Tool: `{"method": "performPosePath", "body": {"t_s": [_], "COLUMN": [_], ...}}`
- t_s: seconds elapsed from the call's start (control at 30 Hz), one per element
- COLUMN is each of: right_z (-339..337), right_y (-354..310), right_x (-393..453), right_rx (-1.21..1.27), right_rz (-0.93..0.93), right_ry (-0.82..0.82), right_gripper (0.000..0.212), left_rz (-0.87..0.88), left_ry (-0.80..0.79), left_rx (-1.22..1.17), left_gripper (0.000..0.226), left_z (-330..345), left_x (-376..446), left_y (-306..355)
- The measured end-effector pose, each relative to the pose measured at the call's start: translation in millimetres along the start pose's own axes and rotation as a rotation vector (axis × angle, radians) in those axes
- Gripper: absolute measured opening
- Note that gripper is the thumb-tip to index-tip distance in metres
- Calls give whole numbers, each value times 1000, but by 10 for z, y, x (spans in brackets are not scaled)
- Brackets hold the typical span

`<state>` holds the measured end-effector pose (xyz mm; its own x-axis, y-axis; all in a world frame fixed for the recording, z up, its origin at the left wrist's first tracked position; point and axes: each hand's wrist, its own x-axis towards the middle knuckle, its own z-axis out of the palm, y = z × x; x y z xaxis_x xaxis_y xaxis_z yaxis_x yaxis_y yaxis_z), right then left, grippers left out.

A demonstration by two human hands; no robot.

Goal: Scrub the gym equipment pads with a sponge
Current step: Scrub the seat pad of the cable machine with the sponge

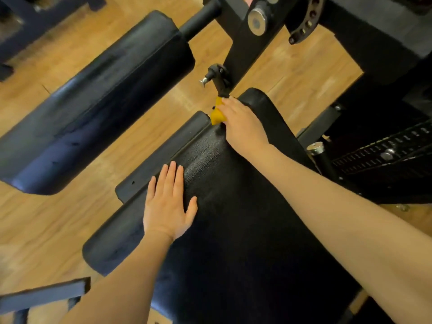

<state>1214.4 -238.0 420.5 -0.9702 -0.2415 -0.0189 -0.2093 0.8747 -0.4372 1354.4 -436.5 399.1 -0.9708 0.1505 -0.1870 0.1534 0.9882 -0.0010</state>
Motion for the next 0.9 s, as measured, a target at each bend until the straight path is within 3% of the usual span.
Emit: {"method": "performPosePath", "body": {"t_s": [0.13, 0.27, 0.37, 0.53, 0.7, 0.9], "right_z": [33, 71, 200, 77, 111, 229], "right_y": [148, 397, 530, 391, 23, 230], "right_x": [-7, -545, -1063, -805, -145, -585], "right_rx": [50, 182, 173, 291, 203, 192], "right_rz": [83, 447, 611, 615, 413, 493], "right_ry": [11, 281, 337, 456, 242, 309], "right_gripper": [43, 44, 41, 37, 50, 52], "left_rz": [8, 22, 33, 46, 35, 51], "left_ry": [11, 21, 28, 51, 39, 70], "left_rx": [-11, -35, -48, -44, -14, -22], "left_gripper": [75, 75, 76, 75, 75, 74], "left_z": [25, 31, 44, 77, 79, 106], "left_x": [-1, -1, 2, 8, 4, -1], "left_y": [-12, -7, -14, -24, -16, -6]}}
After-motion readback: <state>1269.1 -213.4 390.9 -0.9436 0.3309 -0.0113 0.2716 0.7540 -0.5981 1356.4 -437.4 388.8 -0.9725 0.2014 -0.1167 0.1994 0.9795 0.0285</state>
